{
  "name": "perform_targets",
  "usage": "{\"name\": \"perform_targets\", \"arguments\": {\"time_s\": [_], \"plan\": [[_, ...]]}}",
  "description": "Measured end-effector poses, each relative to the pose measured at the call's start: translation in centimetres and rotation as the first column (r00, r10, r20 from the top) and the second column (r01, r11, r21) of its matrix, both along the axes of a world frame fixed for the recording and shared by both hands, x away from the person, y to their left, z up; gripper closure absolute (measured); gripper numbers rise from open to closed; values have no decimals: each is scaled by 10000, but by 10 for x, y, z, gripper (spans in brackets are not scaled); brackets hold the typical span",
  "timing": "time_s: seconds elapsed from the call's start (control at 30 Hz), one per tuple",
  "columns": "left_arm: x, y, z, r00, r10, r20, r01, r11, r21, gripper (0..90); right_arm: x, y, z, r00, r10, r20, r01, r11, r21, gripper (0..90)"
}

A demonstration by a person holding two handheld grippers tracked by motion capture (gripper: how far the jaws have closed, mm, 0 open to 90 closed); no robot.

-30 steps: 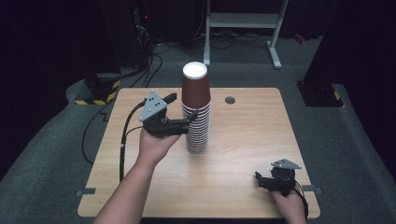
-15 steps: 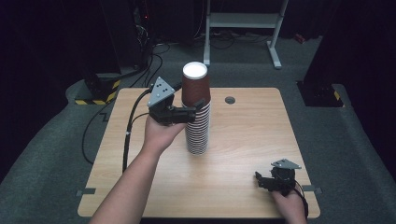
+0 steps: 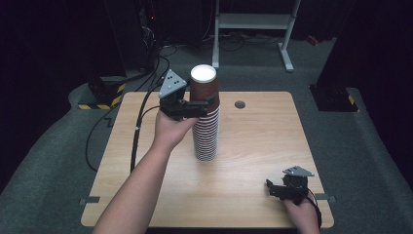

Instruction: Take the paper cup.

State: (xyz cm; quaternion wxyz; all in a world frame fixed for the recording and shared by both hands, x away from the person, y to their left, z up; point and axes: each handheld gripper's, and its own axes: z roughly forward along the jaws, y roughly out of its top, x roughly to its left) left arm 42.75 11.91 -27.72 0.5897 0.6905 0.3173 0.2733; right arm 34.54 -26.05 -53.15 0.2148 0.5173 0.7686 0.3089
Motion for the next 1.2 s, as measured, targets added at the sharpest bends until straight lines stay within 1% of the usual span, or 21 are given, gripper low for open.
{"name": "perform_targets", "arguments": {"time_s": [0.3,0.4,0.53,0.77,0.93,1.1,1.2], "plan": [[9,-5,3,10000,10,-50,-10,10000,67,81,0,0,0,10000,12,0,-12,10000,3,88],[11,-6,4,10000,-8,-38,8,10000,40,97,0,0,0,10000,13,-1,-13,10000,3,88],[12,-7,4,10000,-92,28,92,10000,-26,138,0,0,0,10000,14,0,-14,10000,3,88],[13,-7,3,10000,-39,-59,39,10000,-34,156,0,0,0,10000,15,-1,-15,10000,2,88],[12,-7,4,9999,93,49,-93,9999,-86,182,0,0,0,10000,16,1,-16,10000,4,88],[11,-7,4,9999,123,23,-123,9999,-91,186,0,0,0,10000,16,-1,-16,10000,4,88],[11,-8,4,9998,149,112,-149,9999,-37,188,0,0,0,10000,16,-2,-16,10000,-2,88]]}}
